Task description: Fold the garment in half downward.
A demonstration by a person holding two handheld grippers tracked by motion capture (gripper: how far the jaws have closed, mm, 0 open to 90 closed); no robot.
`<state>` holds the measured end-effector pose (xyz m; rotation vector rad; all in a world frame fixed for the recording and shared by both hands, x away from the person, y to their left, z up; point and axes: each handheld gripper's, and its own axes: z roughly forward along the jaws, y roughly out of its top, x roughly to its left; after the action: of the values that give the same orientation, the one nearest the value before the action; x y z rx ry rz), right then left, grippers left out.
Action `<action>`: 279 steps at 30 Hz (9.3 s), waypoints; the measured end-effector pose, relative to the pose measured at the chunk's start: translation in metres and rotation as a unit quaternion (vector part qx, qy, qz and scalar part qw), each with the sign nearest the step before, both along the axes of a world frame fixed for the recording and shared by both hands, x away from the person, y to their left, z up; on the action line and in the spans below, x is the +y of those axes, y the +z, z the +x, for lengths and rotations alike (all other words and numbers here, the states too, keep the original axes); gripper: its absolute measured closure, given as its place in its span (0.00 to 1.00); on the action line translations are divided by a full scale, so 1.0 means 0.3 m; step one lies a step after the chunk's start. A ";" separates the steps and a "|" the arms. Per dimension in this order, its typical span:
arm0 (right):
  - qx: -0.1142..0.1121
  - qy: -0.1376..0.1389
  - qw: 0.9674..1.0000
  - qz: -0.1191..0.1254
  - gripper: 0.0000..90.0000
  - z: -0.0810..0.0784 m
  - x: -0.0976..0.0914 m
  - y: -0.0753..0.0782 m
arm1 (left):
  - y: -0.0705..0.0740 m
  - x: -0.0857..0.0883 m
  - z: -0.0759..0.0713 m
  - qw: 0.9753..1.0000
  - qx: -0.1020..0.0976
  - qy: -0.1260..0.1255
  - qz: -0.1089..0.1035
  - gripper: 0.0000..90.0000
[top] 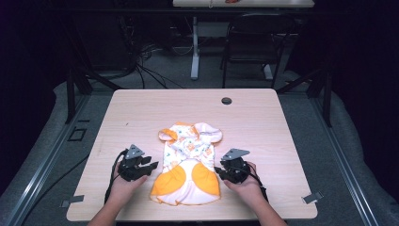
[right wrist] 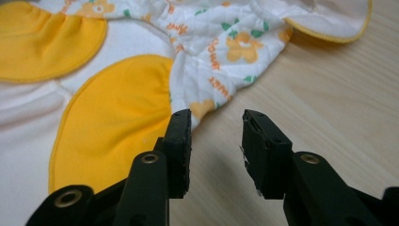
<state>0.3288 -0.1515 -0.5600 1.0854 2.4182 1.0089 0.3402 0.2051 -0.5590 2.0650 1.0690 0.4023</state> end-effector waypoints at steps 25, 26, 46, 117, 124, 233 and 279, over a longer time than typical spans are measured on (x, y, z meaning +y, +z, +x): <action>0.011 0.005 1.000 -0.014 0.92 0.083 0.102 -0.050 | -0.067 -0.131 0.045 0.999 0.014 -0.034 0.025 0.97; 0.010 0.007 1.000 -0.014 0.92 0.082 0.102 -0.050 | -0.067 -0.131 0.045 0.999 0.014 -0.034 0.025 0.98; 0.011 0.048 0.998 -0.029 0.92 -0.007 0.091 -0.045 | -0.063 -0.116 -0.034 0.997 0.026 -0.067 0.025 0.99; 0.017 0.012 0.999 -0.050 0.81 0.430 0.106 0.135 | 0.115 -0.169 0.402 0.998 0.041 -0.037 0.022 0.78; 0.023 0.004 0.998 -0.054 0.77 0.459 0.111 0.105 | 0.090 -0.169 0.423 0.998 0.048 -0.026 0.020 0.72; -0.079 0.041 0.994 -0.058 0.97 0.396 0.156 0.334 | 0.319 -0.140 0.381 0.998 -0.044 -0.036 0.020 0.98; -0.097 0.148 0.981 -0.079 0.96 0.124 0.144 0.270 | 0.201 -0.075 0.127 0.993 -0.026 -0.114 -0.005 0.98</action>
<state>0.3660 -0.1082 -0.4790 0.5572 2.4909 0.9400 0.3784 0.1826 -0.4986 2.1266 0.7916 0.3332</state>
